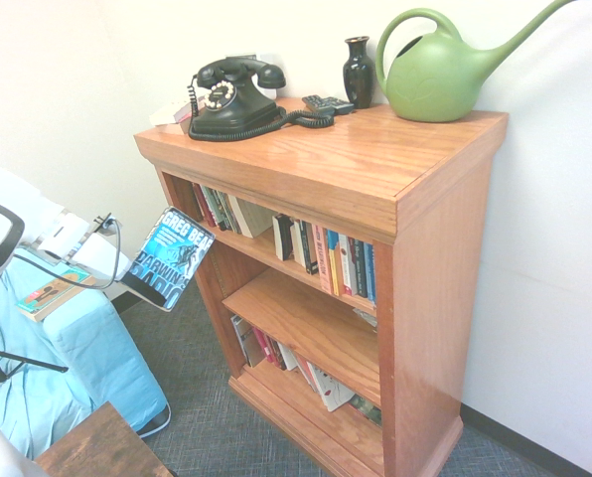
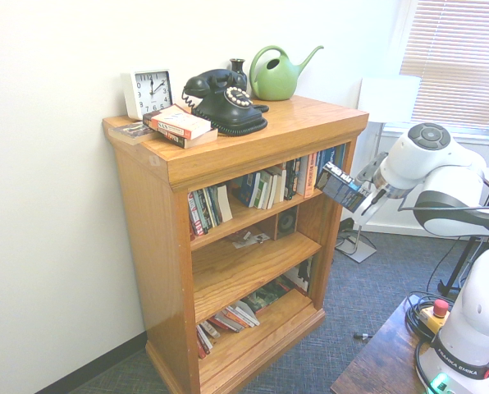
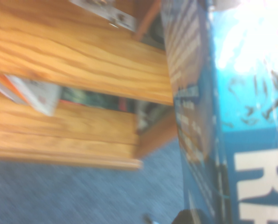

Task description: Put the book on the shelf

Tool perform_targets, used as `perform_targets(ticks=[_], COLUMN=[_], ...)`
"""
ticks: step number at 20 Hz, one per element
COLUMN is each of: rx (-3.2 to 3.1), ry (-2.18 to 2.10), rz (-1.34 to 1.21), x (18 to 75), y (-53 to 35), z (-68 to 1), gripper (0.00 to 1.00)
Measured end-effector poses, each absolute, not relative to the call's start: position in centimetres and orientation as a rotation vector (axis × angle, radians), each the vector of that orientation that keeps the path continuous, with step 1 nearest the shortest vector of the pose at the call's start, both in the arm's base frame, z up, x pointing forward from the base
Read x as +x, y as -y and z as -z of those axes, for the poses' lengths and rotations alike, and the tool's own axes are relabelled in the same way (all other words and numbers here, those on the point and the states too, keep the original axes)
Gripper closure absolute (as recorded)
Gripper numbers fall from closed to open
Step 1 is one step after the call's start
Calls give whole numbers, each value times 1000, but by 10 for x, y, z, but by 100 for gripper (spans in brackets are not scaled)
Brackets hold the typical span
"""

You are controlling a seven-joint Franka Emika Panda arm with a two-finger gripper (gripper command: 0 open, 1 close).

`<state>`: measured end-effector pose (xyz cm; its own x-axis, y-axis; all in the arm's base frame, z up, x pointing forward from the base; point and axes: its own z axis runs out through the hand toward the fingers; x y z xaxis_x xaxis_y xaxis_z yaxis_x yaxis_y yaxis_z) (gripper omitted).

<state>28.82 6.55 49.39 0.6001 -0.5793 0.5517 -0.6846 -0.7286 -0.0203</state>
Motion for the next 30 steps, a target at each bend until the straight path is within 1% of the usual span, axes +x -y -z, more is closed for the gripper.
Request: perform_targets(ticks=[5, 8, 12, 19, 27, 30], rx=[2747, 2771, 2784, 2768, 2855, 2878], ry=[1009, 986, 908, 890, 849, 876], rz=[-786, -809, -892, -1036, -1009, -997], x=[354, 377, 391, 417, 463, 483], y=[-65, -62, -73, -79, -109, -108], z=[-429, -405, -401, -416, -406, -406], gripper=[100, 100, 100, 100, 100, 100])
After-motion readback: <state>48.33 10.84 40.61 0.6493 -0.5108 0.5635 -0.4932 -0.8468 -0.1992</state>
